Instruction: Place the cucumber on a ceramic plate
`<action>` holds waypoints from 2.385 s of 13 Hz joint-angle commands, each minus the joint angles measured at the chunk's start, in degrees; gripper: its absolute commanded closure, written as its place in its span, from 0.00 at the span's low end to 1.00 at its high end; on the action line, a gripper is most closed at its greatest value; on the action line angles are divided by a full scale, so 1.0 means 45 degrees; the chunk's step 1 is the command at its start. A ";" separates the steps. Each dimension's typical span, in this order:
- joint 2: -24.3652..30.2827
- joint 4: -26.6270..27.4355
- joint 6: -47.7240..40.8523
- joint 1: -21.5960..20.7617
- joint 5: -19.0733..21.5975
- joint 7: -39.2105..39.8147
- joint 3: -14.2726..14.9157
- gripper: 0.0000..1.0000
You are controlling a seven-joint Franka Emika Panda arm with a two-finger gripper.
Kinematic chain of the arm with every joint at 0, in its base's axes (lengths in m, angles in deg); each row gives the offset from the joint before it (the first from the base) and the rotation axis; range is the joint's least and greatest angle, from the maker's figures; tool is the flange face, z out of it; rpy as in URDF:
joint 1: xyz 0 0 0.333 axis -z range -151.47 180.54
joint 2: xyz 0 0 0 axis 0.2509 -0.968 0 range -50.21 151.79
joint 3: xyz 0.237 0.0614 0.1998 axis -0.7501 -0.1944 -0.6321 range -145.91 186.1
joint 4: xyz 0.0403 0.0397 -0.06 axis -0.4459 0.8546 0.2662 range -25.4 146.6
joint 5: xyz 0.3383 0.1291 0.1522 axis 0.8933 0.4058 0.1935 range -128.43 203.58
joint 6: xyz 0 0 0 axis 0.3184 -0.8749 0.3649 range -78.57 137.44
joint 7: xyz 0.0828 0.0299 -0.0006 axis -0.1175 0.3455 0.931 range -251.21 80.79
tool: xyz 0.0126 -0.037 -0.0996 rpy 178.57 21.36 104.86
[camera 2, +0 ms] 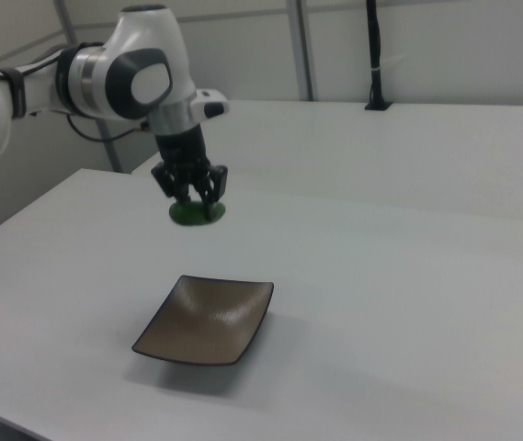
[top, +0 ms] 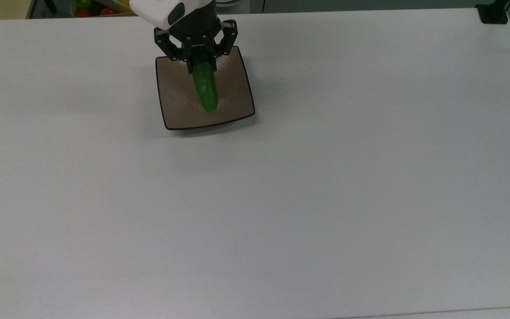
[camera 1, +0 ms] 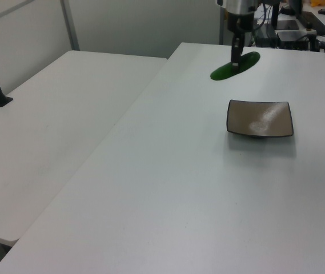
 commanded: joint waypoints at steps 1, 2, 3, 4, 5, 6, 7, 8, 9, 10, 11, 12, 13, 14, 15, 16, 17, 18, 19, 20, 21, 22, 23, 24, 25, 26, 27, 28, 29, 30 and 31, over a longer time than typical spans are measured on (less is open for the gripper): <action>0.1331 0.2892 0.0784 -0.0007 0.0382 0.0572 0.0072 0.81; 0.1721 0.3983 0.1814 -0.0007 0.0518 0.0572 0.0072 0.81; 0.2034 0.4690 0.2579 0.0013 0.0538 0.0572 0.0072 0.81; 0.2231 0.5297 0.3186 0.0013 0.0539 0.0572 0.0072 0.81; 0.2349 0.5941 0.3869 0.0013 0.0539 0.0591 0.0072 0.81; 0.2350 0.6469 0.4630 0.0013 0.0539 0.0591 0.0072 0.81; 0.2331 0.6939 0.5353 0.0013 0.0519 0.0591 0.0091 0.81; 0.2311 0.7137 0.5650 0.0013 0.0519 0.0591 0.0091 0.81; 0.2272 0.7274 0.5788 0.0013 0.0519 0.0591 0.0091 0.81; 0.2175 0.7334 0.5790 0.0013 0.0519 0.0591 0.0091 0.81; 0.2097 0.7547 0.5906 0.0013 0.0519 0.0591 0.0091 0.81; 0.2077 0.7607 0.6023 0.0013 0.0519 0.0591 0.0091 0.80; 0.2038 0.7820 0.6043 0.0013 0.0519 0.0591 0.0091 0.80; 0.1999 0.7822 0.5928 0.0013 0.0500 0.0591 0.0091 0.75; 0.1979 0.7842 0.5849 0.0032 0.0519 0.0591 0.0091 0.63; 0.1979 0.7803 0.5790 0.0032 0.0500 0.0572 0.0091 0.51; 0.2018 0.7803 0.5770 0.0090 0.0499 0.0572 0.0091 0.36; 0.2057 0.7764 0.5654 0.0130 0.0499 0.0572 0.0091 0.14; 0.2076 0.7706 0.5460 0.0130 0.0499 0.0572 0.0091 0.05; 0.2115 0.7628 0.5264 0.0111 0.0480 0.0552 0.0091 0.00; 0.2174 0.7414 0.4856 0.0091 0.0480 0.0514 0.0091 0.00; 0.2174 0.7045 0.4427 0.0091 0.0480 0.0455 0.0091 0.00; 0.2174 0.6268 0.3533 0.0052 0.0480 0.0435 0.0091 0.00; 0.2174 0.5699 0.2905 0.0032 0.0480 0.0416 0.0091 0.00; 0.2174 0.5113 0.2338 0.0032 0.0480 0.0396 0.0091 0.00; 0.2174 0.4508 0.1772 0.0032 0.0480 0.0357 0.0091 0.00; 0.2174 0.3903 0.1225 0.0052 0.0480 0.0260 0.0091 0.00; 0.2174 0.3317 0.0755 0.0071 0.0480 0.0085 0.0091 0.00; 0.2174 0.2750 0.0345 0.0071 0.0480 -0.0245 0.0091 0.00; 0.2174 0.1913 -0.0317 0.0091 0.0480 -0.0867 0.0091 0.00; 0.2174 0.1382 -0.0768 0.0091 0.0480 -0.1241 0.0091 0.00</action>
